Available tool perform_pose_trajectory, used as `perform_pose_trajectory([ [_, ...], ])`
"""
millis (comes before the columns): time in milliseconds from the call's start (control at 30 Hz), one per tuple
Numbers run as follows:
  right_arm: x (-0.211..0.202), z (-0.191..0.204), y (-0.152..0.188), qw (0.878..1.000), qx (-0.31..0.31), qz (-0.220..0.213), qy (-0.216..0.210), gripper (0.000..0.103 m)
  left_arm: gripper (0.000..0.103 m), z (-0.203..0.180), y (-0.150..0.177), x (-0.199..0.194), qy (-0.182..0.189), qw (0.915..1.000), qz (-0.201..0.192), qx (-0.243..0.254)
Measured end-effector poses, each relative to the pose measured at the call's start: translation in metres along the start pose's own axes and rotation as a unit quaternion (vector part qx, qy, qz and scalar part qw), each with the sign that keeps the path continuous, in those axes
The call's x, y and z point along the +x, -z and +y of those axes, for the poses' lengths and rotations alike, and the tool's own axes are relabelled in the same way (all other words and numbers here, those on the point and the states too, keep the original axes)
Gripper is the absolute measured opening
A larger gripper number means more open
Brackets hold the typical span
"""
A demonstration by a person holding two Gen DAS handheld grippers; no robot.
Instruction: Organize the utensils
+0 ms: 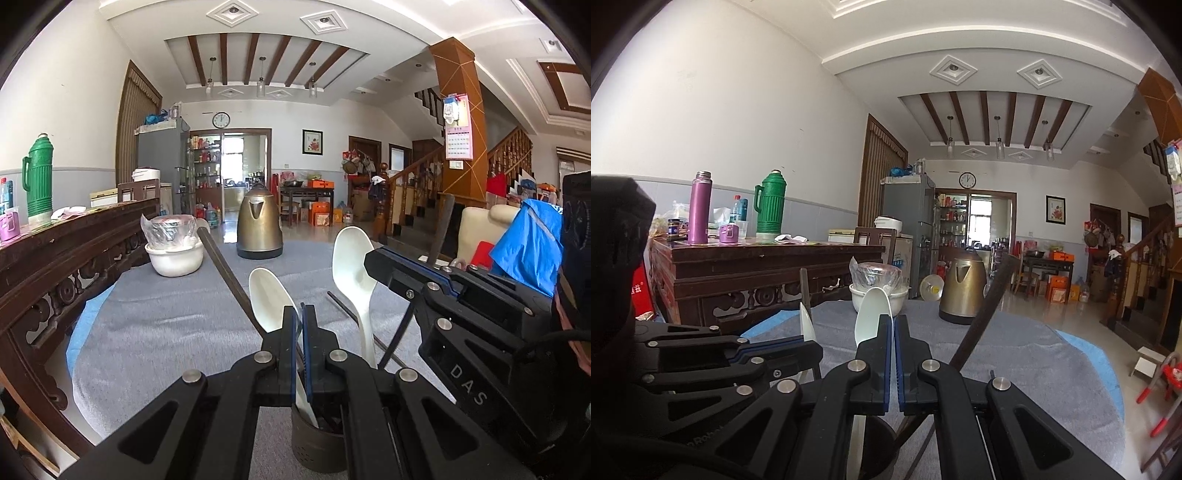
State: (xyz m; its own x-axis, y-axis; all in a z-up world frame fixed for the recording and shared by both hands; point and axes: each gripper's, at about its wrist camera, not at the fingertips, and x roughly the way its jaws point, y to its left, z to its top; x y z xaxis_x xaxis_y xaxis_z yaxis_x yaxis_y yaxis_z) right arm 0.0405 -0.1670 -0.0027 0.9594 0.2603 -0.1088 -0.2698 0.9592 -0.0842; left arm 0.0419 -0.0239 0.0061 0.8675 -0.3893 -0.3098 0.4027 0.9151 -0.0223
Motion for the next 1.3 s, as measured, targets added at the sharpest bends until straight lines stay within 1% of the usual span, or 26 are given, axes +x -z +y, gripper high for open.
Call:
perform_pose_trajectory([
  [133, -0.002, -0.002, -0.001, 1.000, 0.004, 0.007, -0.003, 0.004, 0.004, -0.001, -0.001, -0.003, 0.000, 1.0000, 0.001, 0.009],
  [400, -0.003, -0.001, 0.000, 1.000, 0.004, 0.016, -0.005, 0.005, 0.005, -0.001, -0.004, -0.009, 0.001, 1.0000, 0.001, 0.009],
  [600, -0.005, -0.004, -0.003, 1.000, 0.014, 0.017, -0.009, 0.005, 0.007, 0.004, -0.007, -0.011, -0.003, 1.0000, 0.002, -0.002],
  [633, -0.005, -0.004, -0.003, 1.000, 0.015, 0.016, -0.010, 0.005, 0.009, 0.005, -0.008, -0.012, -0.005, 1.0000, 0.000, -0.004],
  [733, -0.006, -0.004, -0.004, 1.000, 0.016, 0.015, -0.011, 0.005, 0.026, 0.011, -0.012, -0.016, -0.017, 0.9997, -0.010, -0.014],
  [767, -0.006, -0.003, -0.004, 1.000, 0.015, 0.016, -0.010, 0.005, 0.029, 0.014, -0.014, -0.018, -0.023, 0.9995, -0.015, -0.018],
  [833, -0.008, -0.004, -0.007, 1.000, 0.016, 0.012, -0.006, 0.005, 0.030, 0.020, -0.016, -0.020, -0.032, 0.9990, -0.018, -0.024],
  [900, -0.015, -0.006, -0.013, 1.000, 0.017, -0.005, 0.001, 0.005, 0.034, 0.028, -0.018, -0.021, -0.040, 0.9985, -0.017, -0.032],
  [967, -0.022, -0.009, -0.022, 1.000, 0.022, -0.021, 0.007, 0.005, 0.045, 0.037, -0.019, -0.019, -0.049, 0.9979, -0.011, -0.041],
  [1133, -0.044, -0.034, -0.051, 0.996, 0.047, -0.070, 0.034, 0.005, 0.053, 0.065, -0.020, -0.013, -0.065, 0.9947, 0.007, -0.079],
  [1233, -0.052, -0.055, -0.064, 0.992, 0.074, -0.086, 0.052, 0.005, 0.058, 0.085, -0.019, -0.009, -0.070, 0.9912, 0.017, -0.111],
  [1267, -0.055, -0.065, -0.067, 0.990, 0.087, -0.090, 0.060, 0.006, 0.061, 0.091, -0.019, -0.008, -0.069, 0.9900, 0.022, -0.121],
  [1300, -0.055, -0.075, -0.070, 0.988, 0.102, -0.090, 0.067, 0.008, 0.061, 0.099, -0.017, -0.004, -0.066, 0.9889, 0.032, -0.129],
])
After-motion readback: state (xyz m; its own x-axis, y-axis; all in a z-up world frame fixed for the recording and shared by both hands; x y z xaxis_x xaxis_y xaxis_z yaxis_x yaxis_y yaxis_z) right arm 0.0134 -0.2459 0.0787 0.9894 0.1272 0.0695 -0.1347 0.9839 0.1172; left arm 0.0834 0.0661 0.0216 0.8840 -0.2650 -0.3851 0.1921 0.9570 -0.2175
